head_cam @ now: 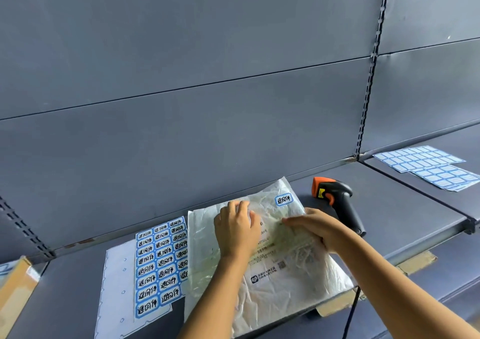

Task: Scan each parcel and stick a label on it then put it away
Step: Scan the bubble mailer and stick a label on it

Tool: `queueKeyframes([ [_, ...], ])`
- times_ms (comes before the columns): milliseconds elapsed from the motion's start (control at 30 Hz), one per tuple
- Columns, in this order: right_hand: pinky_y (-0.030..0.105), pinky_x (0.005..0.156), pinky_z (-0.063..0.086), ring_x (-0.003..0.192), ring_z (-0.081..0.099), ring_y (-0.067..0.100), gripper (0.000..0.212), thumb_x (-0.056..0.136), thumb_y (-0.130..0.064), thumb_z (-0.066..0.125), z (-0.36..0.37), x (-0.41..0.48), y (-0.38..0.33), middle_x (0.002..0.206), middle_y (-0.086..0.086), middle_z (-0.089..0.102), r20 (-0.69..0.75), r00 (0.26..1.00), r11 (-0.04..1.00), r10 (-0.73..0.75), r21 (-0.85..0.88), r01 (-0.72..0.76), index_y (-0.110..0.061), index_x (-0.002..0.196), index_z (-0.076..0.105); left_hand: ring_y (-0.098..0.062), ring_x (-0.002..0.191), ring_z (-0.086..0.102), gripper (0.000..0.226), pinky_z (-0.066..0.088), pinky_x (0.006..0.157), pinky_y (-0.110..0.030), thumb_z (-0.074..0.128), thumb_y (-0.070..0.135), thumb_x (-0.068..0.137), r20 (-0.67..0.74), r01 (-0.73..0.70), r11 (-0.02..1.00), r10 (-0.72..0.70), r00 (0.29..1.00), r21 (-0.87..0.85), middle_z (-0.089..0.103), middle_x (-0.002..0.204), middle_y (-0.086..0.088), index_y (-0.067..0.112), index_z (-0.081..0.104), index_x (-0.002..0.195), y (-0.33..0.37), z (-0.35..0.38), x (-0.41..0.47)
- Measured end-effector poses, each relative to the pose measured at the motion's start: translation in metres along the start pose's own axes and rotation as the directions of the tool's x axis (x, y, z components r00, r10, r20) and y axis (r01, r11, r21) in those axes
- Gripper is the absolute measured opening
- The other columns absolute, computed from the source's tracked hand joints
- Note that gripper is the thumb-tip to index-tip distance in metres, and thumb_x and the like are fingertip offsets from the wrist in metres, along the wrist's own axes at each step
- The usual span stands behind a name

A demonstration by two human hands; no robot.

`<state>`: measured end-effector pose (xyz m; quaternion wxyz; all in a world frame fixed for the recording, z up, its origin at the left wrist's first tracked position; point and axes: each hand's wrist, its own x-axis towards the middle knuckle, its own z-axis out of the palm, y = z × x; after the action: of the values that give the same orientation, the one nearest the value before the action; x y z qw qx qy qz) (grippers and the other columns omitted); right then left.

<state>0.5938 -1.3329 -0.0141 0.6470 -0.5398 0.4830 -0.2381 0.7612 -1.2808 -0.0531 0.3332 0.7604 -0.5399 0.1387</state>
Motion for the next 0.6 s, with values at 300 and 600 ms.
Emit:
queueKeyframes([
  [300,0.034,0.056,0.057,0.057,0.067,0.023,0.014,0.085,-0.001,0.062,-0.043,-0.037,0.012,0.073,0.012,0.072,-0.249,0.946,0.929,-0.207,0.253,0.270,-0.010,0.095,0.064,-0.029,0.093,0.060,0.037,0.046,0.077,-0.037,0.039,0.027,0.084,-0.148,0.222,0.959,-0.248,0.957,-0.175,0.066,0.107,-0.008,0.014,0.068,0.103,-0.035,-0.039,0.004],
  [600,0.033,0.054,0.057,0.063,0.069,0.025,0.018,0.084,-0.008,0.065,-0.107,-0.110,0.045,0.080,0.011,0.073,-0.444,0.866,0.860,-0.230,0.324,0.394,-0.009,0.101,0.060,-0.033,0.082,0.058,0.017,0.045,0.071,-0.037,0.054,0.013,0.083,0.033,0.031,0.996,-0.028,0.999,-0.088,0.071,0.088,-0.006,0.015,0.071,0.087,-0.002,-0.017,-0.021],
])
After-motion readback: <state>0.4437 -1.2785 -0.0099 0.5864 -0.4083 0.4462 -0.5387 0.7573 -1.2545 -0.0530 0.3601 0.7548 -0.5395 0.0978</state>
